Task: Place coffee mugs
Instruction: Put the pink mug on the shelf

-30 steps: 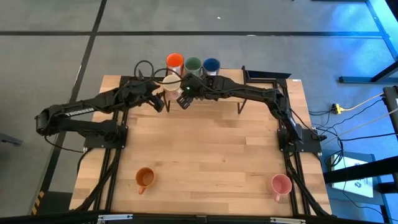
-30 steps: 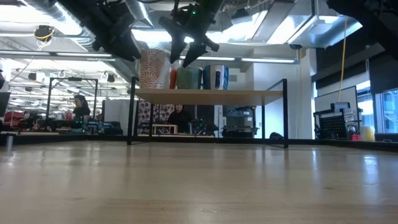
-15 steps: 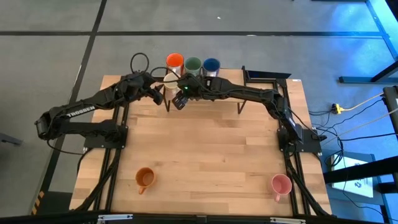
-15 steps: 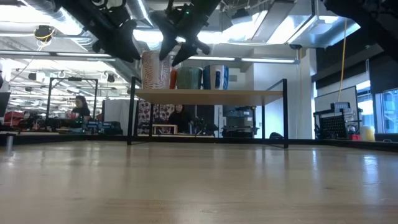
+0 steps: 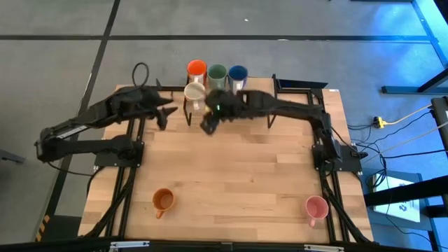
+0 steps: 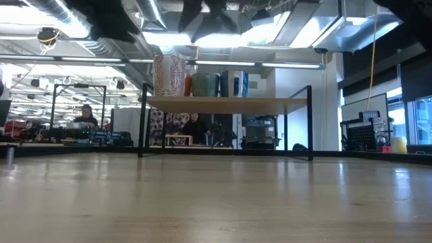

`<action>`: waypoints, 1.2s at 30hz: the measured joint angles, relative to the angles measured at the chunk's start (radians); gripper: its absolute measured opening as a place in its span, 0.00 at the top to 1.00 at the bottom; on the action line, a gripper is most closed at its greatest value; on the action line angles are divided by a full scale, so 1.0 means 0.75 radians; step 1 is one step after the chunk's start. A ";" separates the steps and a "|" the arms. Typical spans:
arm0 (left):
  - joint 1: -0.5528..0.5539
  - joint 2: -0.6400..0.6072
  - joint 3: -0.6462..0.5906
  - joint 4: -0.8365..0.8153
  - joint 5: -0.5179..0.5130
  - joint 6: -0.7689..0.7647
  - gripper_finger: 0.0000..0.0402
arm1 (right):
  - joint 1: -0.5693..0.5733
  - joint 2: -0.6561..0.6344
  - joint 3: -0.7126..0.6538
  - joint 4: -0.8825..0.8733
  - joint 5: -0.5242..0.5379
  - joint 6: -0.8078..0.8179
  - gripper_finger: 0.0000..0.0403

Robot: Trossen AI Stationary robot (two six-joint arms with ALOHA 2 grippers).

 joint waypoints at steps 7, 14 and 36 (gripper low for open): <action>-0.173 -0.110 0.000 -0.208 0.198 -0.097 0.55 | 0.317 -0.033 -0.002 -0.169 -0.013 0.068 0.49; -0.342 -0.096 0.000 -0.207 0.178 -0.188 0.55 | 0.604 -0.030 -0.004 -0.420 0.031 0.483 0.49; -0.533 0.049 -0.001 -0.202 0.042 -0.536 0.55 | 1.424 -0.106 -0.535 -0.772 -0.223 2.329 0.49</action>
